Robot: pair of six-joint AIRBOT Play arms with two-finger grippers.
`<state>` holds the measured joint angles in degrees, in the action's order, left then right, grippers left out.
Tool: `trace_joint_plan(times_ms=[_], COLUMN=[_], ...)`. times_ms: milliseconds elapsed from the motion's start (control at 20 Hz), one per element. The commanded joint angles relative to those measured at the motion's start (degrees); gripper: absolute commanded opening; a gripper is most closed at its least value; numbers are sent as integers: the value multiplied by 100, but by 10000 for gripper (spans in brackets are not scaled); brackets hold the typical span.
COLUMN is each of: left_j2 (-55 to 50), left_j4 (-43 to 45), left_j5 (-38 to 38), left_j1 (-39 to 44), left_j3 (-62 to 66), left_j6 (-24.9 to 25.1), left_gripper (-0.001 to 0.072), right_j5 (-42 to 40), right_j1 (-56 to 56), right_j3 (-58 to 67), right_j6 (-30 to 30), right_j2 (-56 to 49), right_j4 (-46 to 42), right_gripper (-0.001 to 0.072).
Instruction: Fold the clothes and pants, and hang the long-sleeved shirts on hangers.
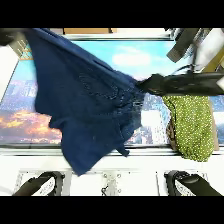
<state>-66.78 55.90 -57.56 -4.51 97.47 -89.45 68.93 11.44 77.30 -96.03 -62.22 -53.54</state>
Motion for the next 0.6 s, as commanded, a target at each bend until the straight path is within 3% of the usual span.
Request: trace_joint_plan(times_ms=[0, 250, 400, 550], left_j2=[-1738, -3010, -2868, -2022], left_j4=[-44, -33, 7, 505], left_j5=[111, -310, -811, -909], left_j1=[313, 529, 304, 227], left_j3=[186, 1152, 1285, 195], left_j6=[11, 4, -310, -293], left_gripper=[12, 11, 11, 12], right_j5=[-494, -1569, -1462, -826], right_j1=[31, 0, -96, -61], right_j3=[-219, 68, 144, 70], right_j6=[-28, 170, 166, -17], right_j2=[-1375, -2052, -1858, -1580], right_j4=[-610, -702, -1016, -1934], right_gripper=[35, 36, 35, 35])
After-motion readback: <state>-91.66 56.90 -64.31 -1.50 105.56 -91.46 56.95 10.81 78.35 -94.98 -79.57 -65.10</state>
